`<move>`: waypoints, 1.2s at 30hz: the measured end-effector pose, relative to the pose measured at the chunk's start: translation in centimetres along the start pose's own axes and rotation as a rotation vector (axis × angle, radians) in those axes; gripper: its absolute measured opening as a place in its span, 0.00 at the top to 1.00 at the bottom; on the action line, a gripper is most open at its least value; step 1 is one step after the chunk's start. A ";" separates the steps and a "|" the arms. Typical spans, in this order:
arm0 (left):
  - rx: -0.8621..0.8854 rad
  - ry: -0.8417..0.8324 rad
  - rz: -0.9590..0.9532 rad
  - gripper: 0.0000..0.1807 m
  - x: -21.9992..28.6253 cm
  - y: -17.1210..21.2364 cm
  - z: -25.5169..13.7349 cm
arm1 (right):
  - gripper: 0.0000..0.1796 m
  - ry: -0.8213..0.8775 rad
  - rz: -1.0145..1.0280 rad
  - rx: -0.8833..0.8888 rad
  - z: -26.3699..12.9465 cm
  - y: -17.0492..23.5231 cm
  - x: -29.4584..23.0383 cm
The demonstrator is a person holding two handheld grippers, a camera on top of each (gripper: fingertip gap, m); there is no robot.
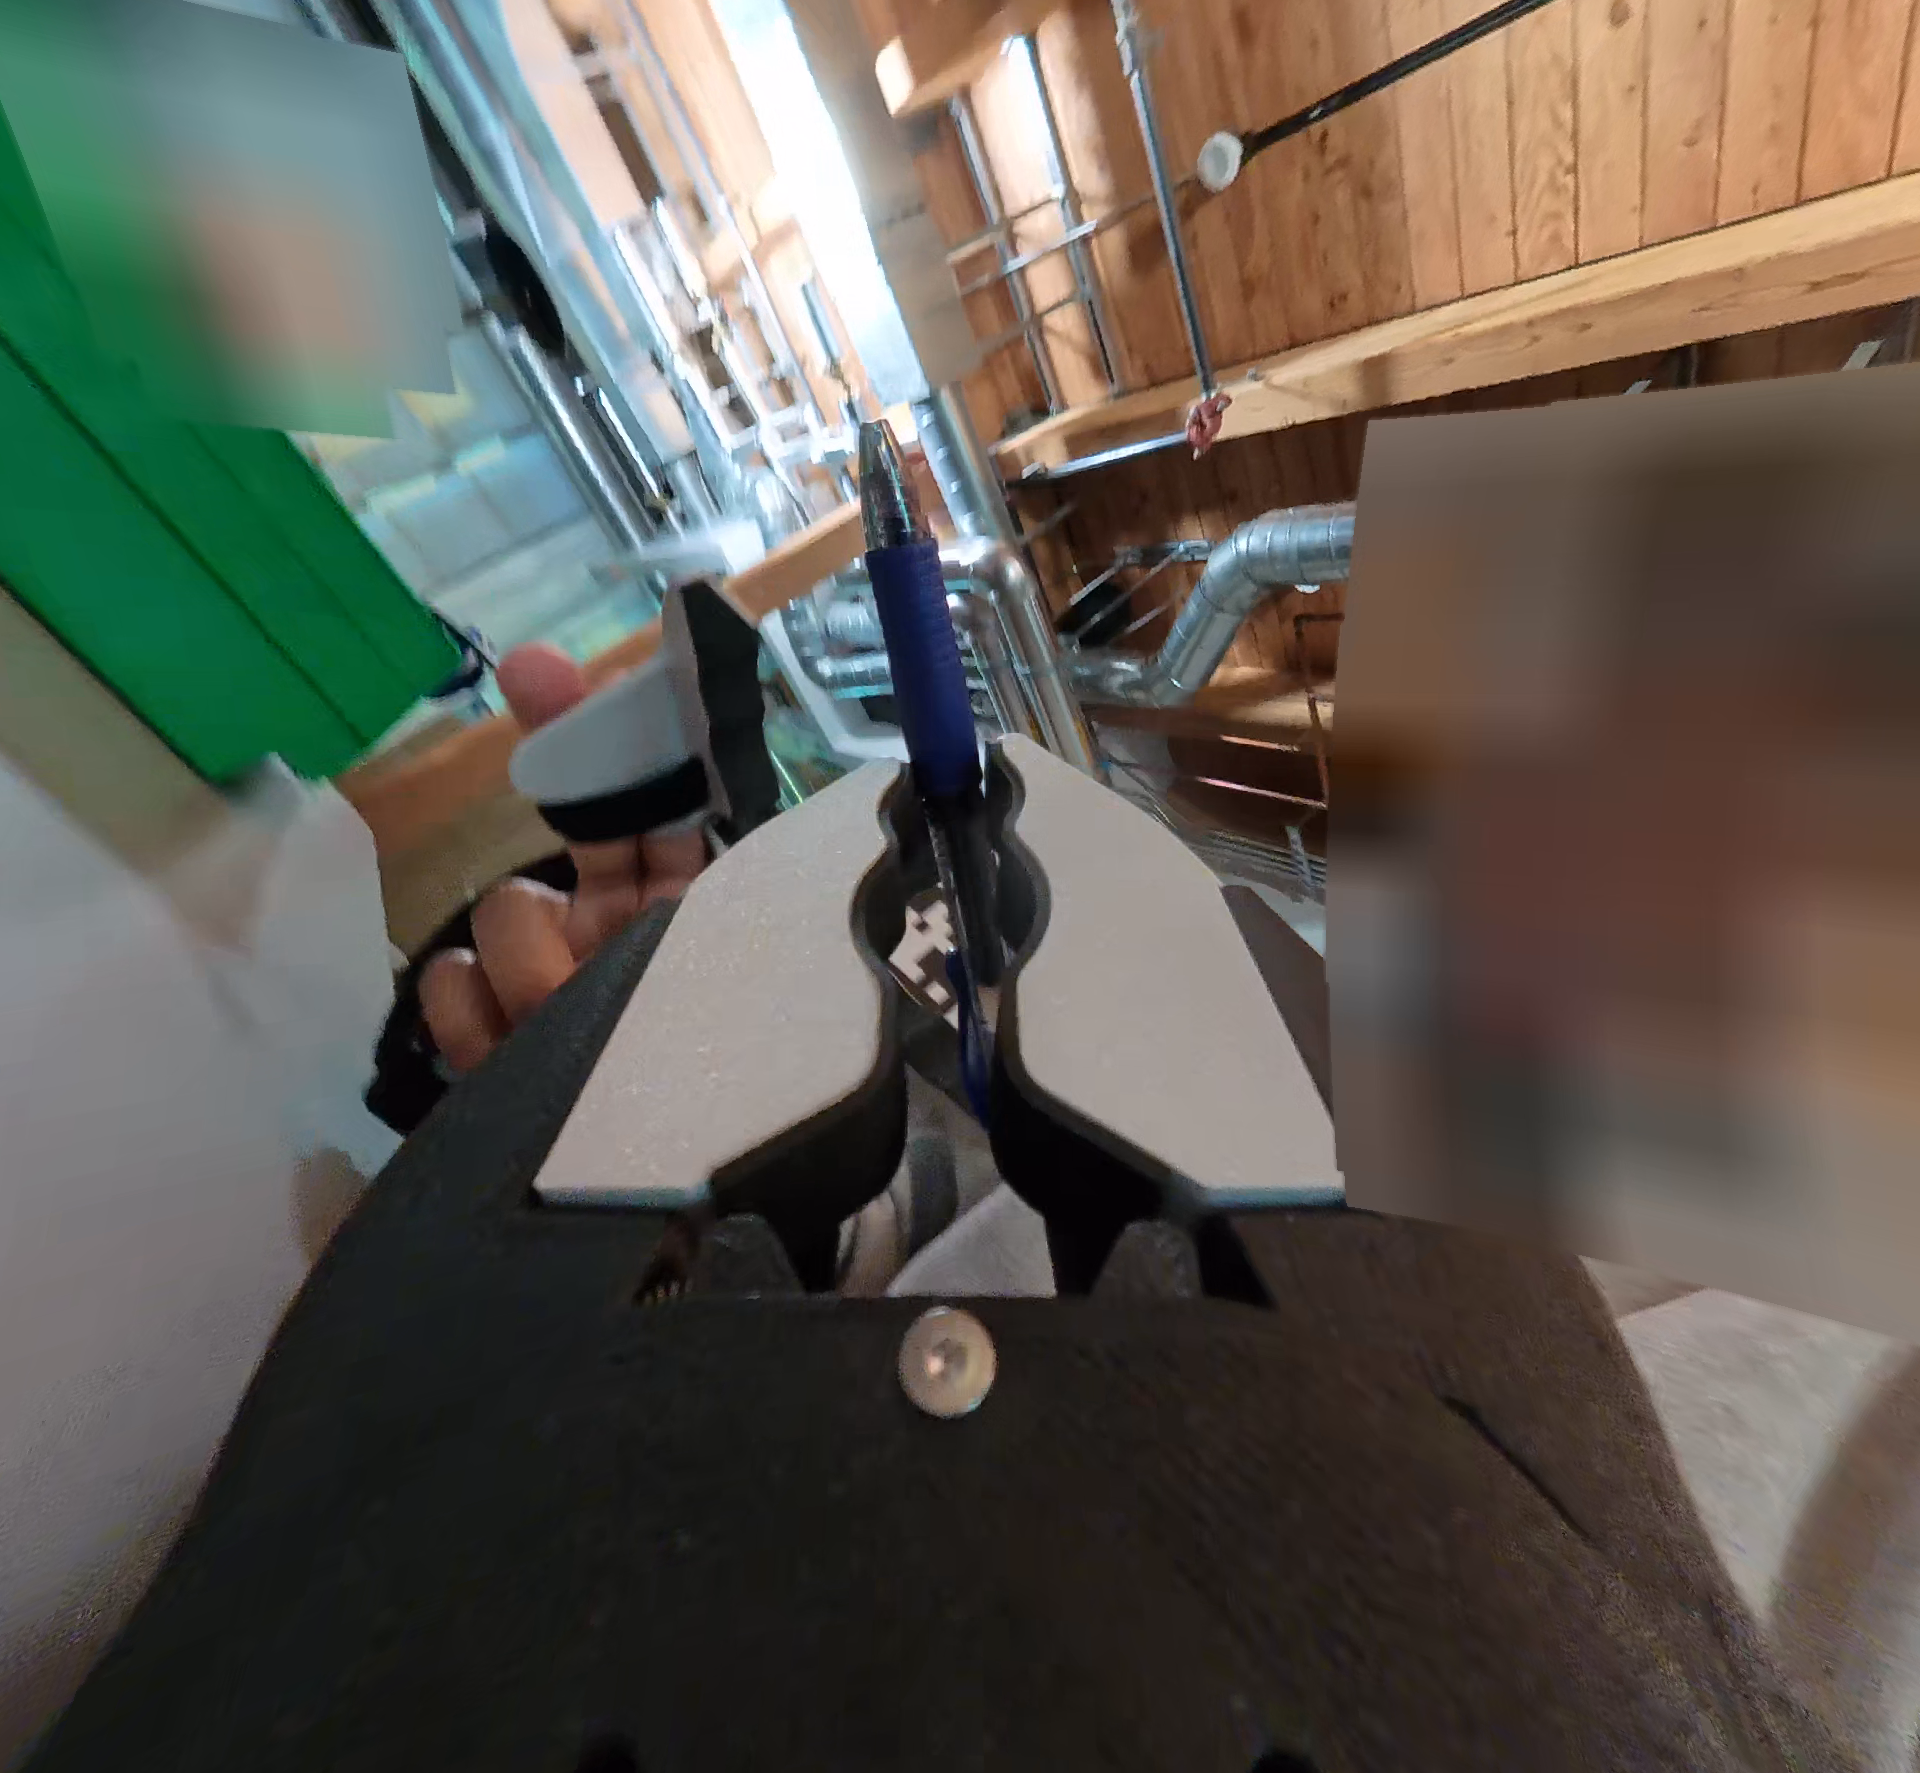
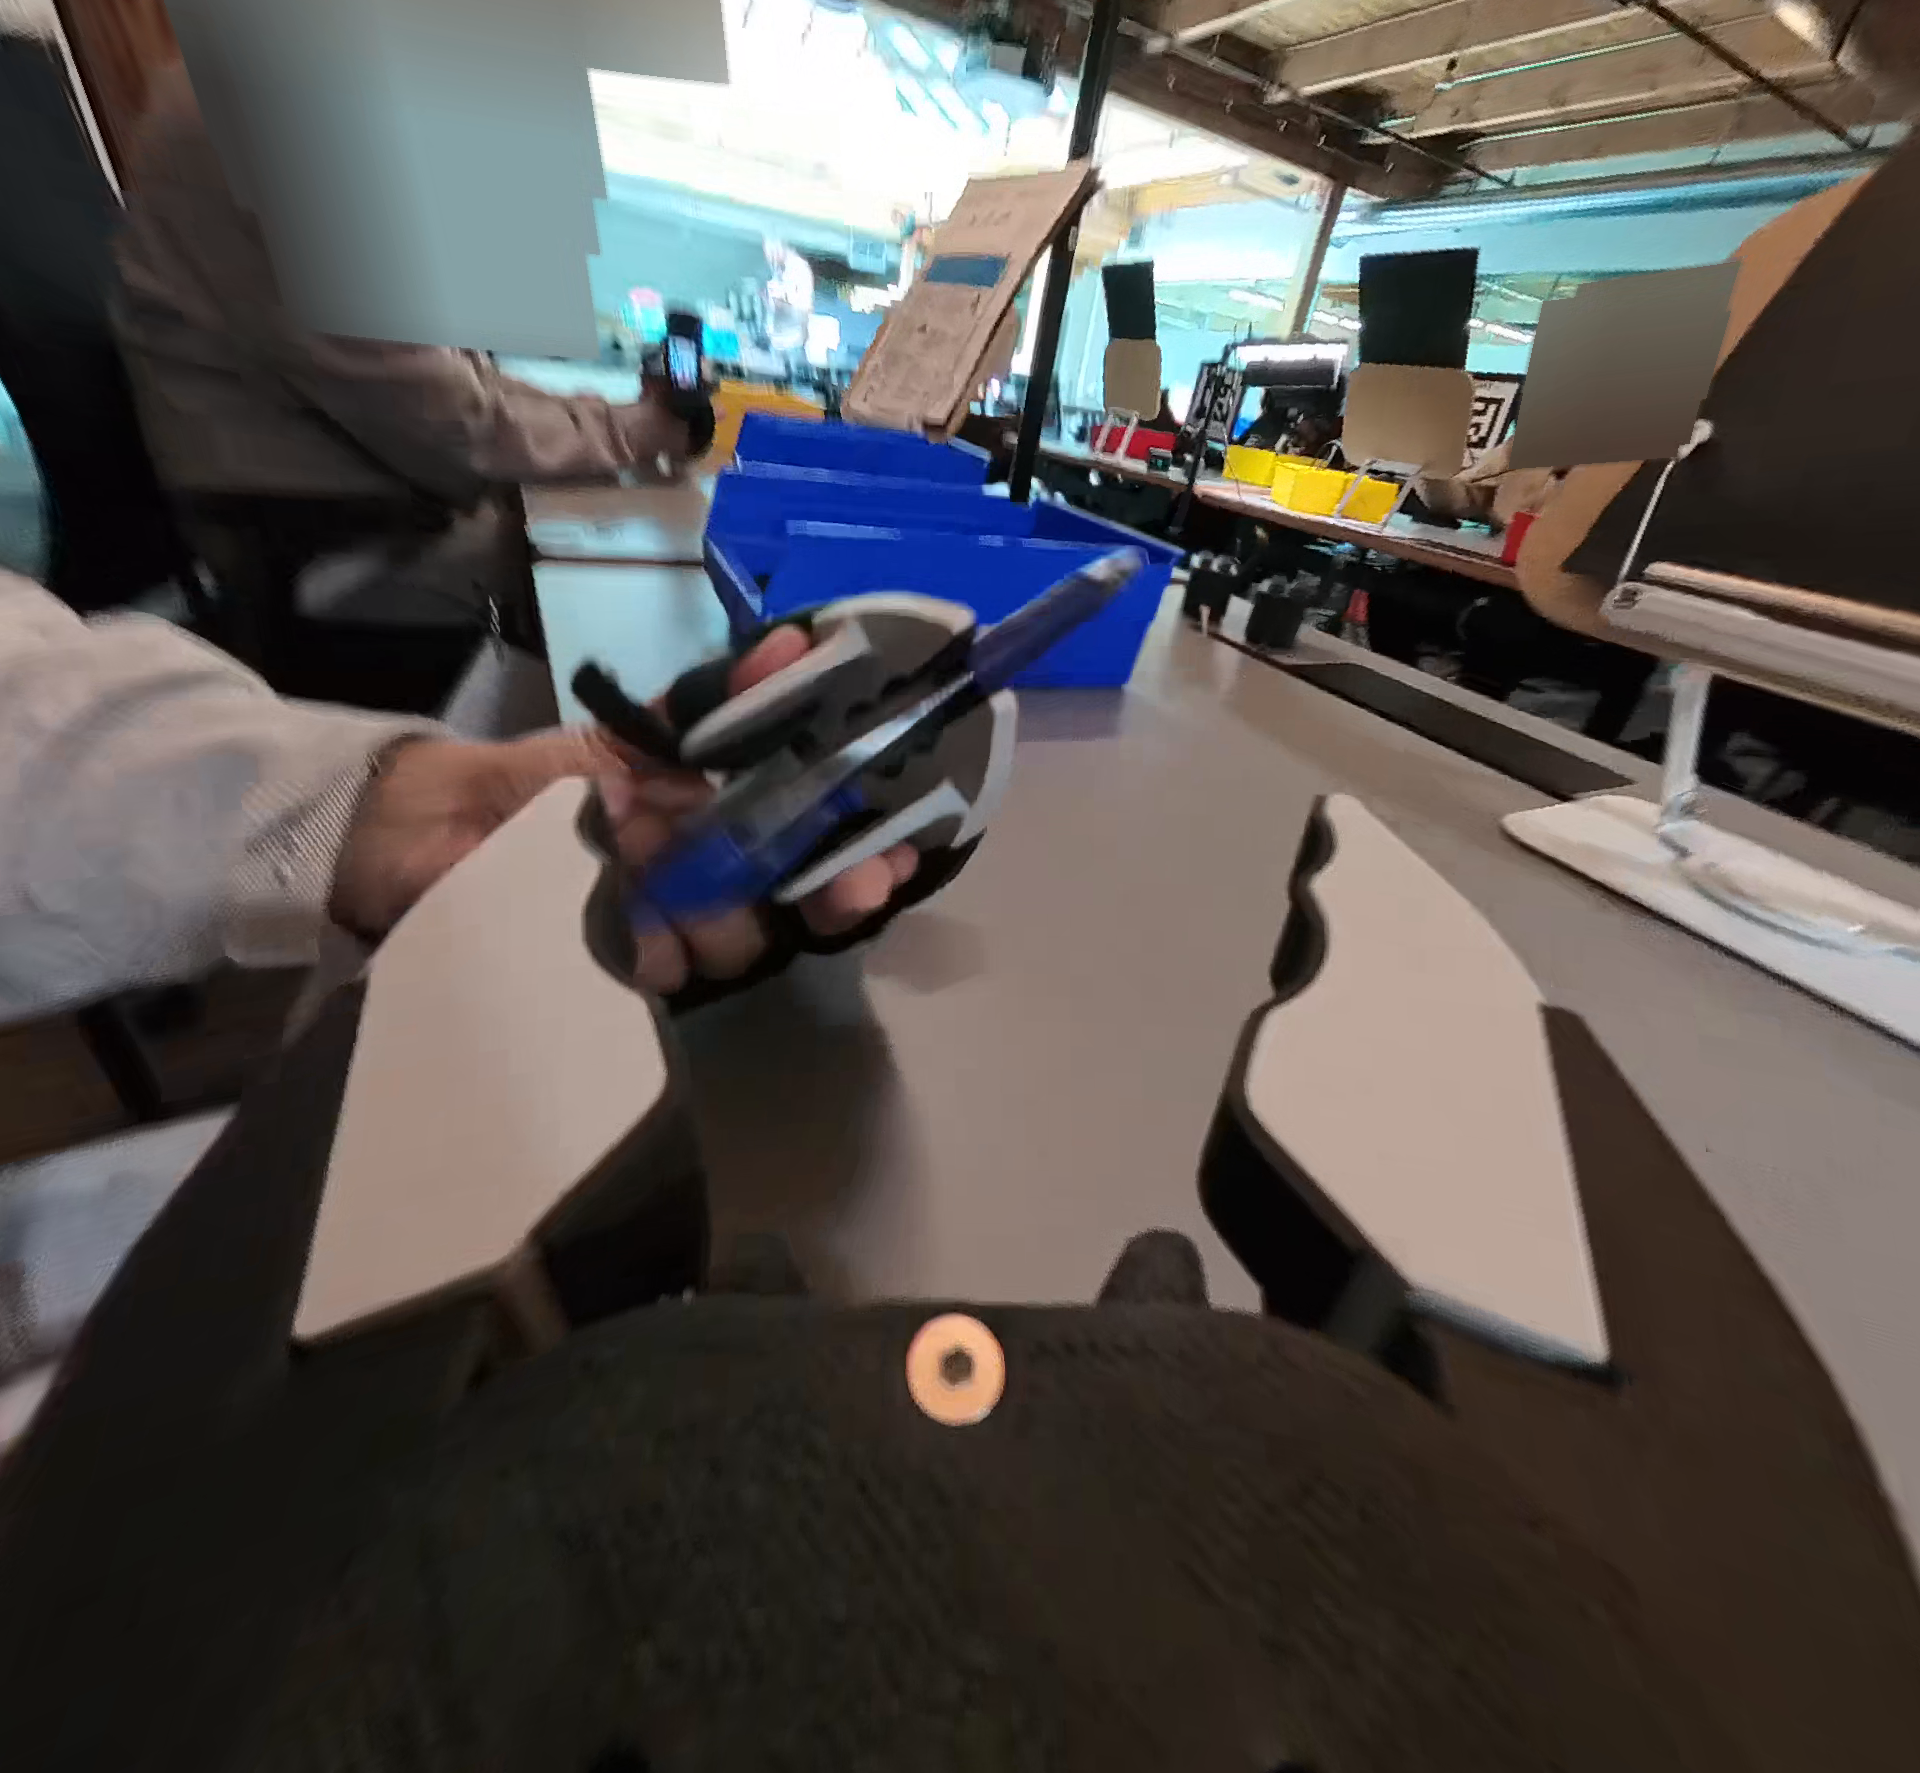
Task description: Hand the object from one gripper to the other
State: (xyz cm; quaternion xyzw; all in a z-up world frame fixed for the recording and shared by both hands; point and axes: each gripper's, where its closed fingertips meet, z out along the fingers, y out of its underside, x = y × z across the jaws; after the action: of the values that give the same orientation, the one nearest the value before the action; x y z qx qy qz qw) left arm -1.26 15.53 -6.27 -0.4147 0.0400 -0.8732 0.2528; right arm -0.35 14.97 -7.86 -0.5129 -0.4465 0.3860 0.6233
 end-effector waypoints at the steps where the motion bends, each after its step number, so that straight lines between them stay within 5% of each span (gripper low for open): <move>1: 0.025 -0.012 0.036 0.94 0.2 -0.6 -0.2 | 0.36 -0.010 0.064 0.037 -0.2 -0.7 0.2; 3: 0.011 -0.071 0.134 0.94 0.1 -0.8 -0.5 | 0.47 -0.058 0.200 0.100 -0.8 -1.9 0.4; 9: -0.040 -0.144 0.312 0.94 0.3 -0.3 0.0 | 0.57 -0.132 0.315 0.041 -0.7 -1.3 -0.2; 15: -0.283 -0.335 0.537 0.95 -2.3 2.7 0.9 | 0.70 -0.128 0.398 0.050 -0.9 -1.8 0.5; 22: -0.440 -0.376 0.651 0.95 -3.5 5.3 1.6 | 0.81 -0.188 0.556 0.104 -1.2 -2.5 0.6; 25: -0.456 -0.382 0.658 0.94 -3.7 5.6 1.7 | 0.93 -0.202 0.553 0.092 -1.3 -2.4 0.5; 31: -0.419 -0.395 0.619 0.93 -3.8 5.0 1.6 | 0.94 -0.173 0.520 0.080 -1.4 -2.4 0.8; 36: -0.337 -0.390 0.546 0.75 -3.7 3.7 1.3 | 0.94 -0.130 0.537 0.159 -2.6 -3.8 2.7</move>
State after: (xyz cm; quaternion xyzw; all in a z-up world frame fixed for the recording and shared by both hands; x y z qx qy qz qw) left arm 3.24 14.25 -9.09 -0.5832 0.2432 -0.6594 0.4074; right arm 3.04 16.04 -3.93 -0.5365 -0.3019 0.6030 0.5073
